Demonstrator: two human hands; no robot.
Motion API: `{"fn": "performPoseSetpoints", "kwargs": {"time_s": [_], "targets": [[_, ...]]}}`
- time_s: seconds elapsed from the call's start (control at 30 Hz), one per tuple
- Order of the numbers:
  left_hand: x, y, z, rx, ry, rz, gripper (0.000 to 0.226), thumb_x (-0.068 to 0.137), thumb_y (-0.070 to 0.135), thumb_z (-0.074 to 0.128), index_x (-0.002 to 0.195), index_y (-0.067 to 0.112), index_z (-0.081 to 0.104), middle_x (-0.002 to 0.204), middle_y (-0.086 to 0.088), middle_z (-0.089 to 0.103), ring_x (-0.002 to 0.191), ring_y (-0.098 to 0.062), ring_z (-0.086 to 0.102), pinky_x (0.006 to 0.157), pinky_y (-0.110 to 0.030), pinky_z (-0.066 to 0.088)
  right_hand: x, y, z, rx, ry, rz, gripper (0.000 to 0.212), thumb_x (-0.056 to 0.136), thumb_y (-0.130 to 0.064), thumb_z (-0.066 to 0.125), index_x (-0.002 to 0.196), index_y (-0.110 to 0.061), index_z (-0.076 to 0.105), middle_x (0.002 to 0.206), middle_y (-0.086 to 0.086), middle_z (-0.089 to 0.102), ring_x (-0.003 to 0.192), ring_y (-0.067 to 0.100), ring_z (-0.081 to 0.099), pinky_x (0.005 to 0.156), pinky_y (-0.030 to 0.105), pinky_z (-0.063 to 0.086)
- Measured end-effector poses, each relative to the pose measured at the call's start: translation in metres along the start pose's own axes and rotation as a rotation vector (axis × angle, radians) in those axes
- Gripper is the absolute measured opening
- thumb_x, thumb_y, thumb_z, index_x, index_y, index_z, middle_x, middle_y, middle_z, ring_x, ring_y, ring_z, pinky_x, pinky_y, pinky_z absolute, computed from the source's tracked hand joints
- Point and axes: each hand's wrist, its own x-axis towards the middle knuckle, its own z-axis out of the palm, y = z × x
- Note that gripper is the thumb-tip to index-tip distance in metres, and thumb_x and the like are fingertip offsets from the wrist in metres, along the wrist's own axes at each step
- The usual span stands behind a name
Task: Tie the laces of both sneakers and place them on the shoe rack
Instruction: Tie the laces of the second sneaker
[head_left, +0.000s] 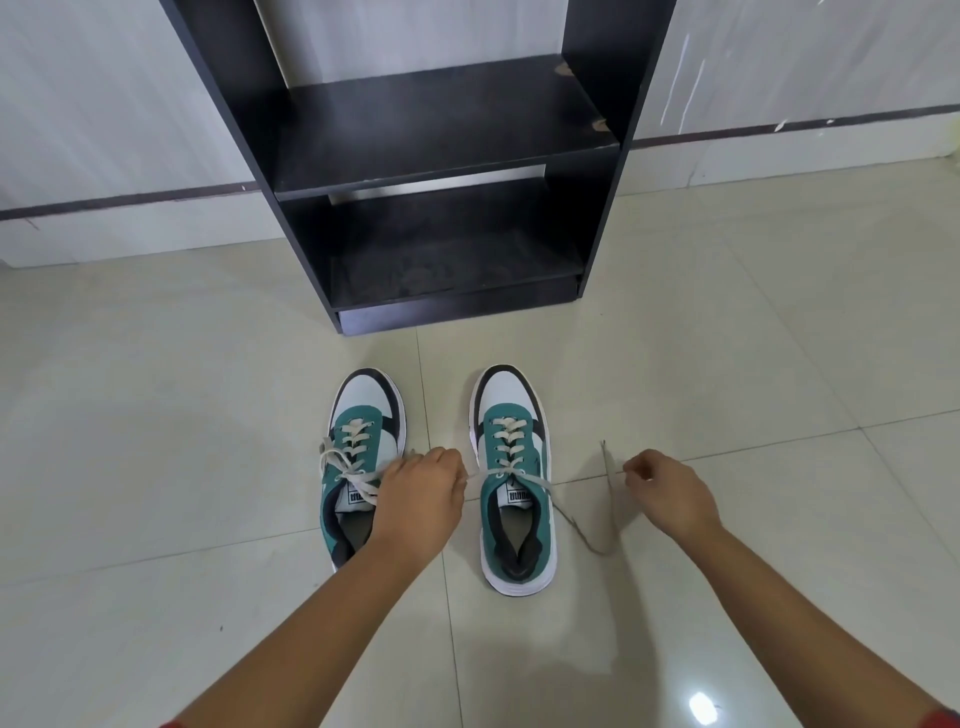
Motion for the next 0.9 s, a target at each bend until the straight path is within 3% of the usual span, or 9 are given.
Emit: {"fn": "performPoseSetpoints", "kwargs": {"time_s": [0.07,0.13,0.2,0.3,0.37,0.53,0.73,0.8,0.9], "targets": [[0.000,0.004,0.000,-0.084,-0.010,0.028,0.028,0.089,0.018,0.049,0.115,0.026,0.056,0.114,0.008,0.063,0.104,-0.017,0.057,0.101,-0.036,0.038,-0.006,-0.006,0.009,-0.092,0.085,-0.192,0.025,0.088,-0.023,0.050,0.108,-0.022,0.066,0.109,0.000,0.071,0.100,0.023,0.064,0.084,0.033,0.048],[0.001,0.011,0.001,-0.159,-0.001,0.074,0.036,0.088,0.018,0.049,0.122,0.029,0.053,0.122,0.010,0.061,0.109,-0.016,0.056,0.102,-0.038,0.038,-0.019,-0.027,0.017,0.064,0.025,-0.381,0.024,0.090,-0.022,0.053,0.109,-0.019,0.066,0.109,0.001,0.070,0.102,0.018,0.063,0.085,0.028,0.046],[0.004,0.015,0.003,-0.175,0.029,0.091,0.030,0.090,0.024,0.050,0.118,0.030,0.057,0.119,0.010,0.063,0.104,-0.016,0.059,0.095,-0.038,0.043,-0.032,-0.047,0.024,0.122,-0.013,-0.481,0.024,0.089,-0.031,0.056,0.108,-0.022,0.067,0.105,-0.003,0.069,0.099,0.014,0.062,0.083,0.026,0.045],[0.008,0.013,0.005,-0.191,0.067,0.089,0.013,0.089,0.028,0.056,0.098,0.025,0.064,0.104,0.009,0.068,0.092,-0.016,0.063,0.084,-0.037,0.047,-0.038,-0.057,0.029,-0.048,0.166,-0.586,0.023,0.083,-0.043,0.057,0.093,-0.027,0.070,0.091,-0.008,0.072,0.087,0.016,0.064,0.075,0.031,0.048],[0.009,0.012,0.005,-0.193,0.075,0.104,0.010,0.089,0.026,0.057,0.093,0.021,0.064,0.102,0.007,0.067,0.089,-0.016,0.063,0.082,-0.035,0.048,-0.039,-0.059,0.030,-0.036,0.149,-0.599,0.018,0.084,-0.039,0.059,0.086,-0.024,0.068,0.087,-0.008,0.071,0.084,0.016,0.063,0.071,0.030,0.047],[0.010,0.018,0.005,-0.074,0.051,0.147,0.018,0.095,0.026,0.045,0.104,0.017,0.058,0.112,0.003,0.062,0.089,-0.017,0.060,0.080,-0.029,0.043,-0.034,-0.062,0.028,-0.012,0.072,-0.489,0.020,0.093,-0.033,0.049,0.092,-0.016,0.060,0.092,0.001,0.066,0.083,0.022,0.061,0.070,0.034,0.049],[0.005,0.016,0.006,-0.079,-0.012,0.101,0.024,0.098,0.028,0.037,0.111,0.016,0.053,0.123,0.004,0.056,0.087,-0.019,0.063,0.073,-0.030,0.051,-0.034,-0.058,0.028,0.046,-0.013,-0.427,0.020,0.095,-0.029,0.048,0.083,-0.014,0.054,0.077,-0.001,0.057,0.069,0.020,0.052,0.054,0.025,0.034],[0.005,0.015,0.006,-0.081,-0.001,0.101,0.024,0.098,0.029,0.036,0.111,0.017,0.052,0.120,0.004,0.056,0.085,-0.019,0.063,0.070,-0.029,0.049,-0.032,-0.059,0.027,0.047,-0.028,-0.432,0.020,0.095,-0.030,0.047,0.081,-0.017,0.050,0.077,-0.001,0.055,0.069,0.020,0.051,0.053,0.024,0.033],[0.004,0.011,0.006,-0.042,-0.009,0.071,0.022,0.099,0.031,0.034,0.106,0.018,0.051,0.100,0.000,0.065,0.083,-0.021,0.059,0.074,-0.030,0.043,-0.034,-0.060,0.028,0.001,-0.073,-0.438,0.023,0.097,-0.035,0.042,0.082,-0.017,0.045,0.079,-0.002,0.051,0.071,0.020,0.049,0.058,0.028,0.035]]}}
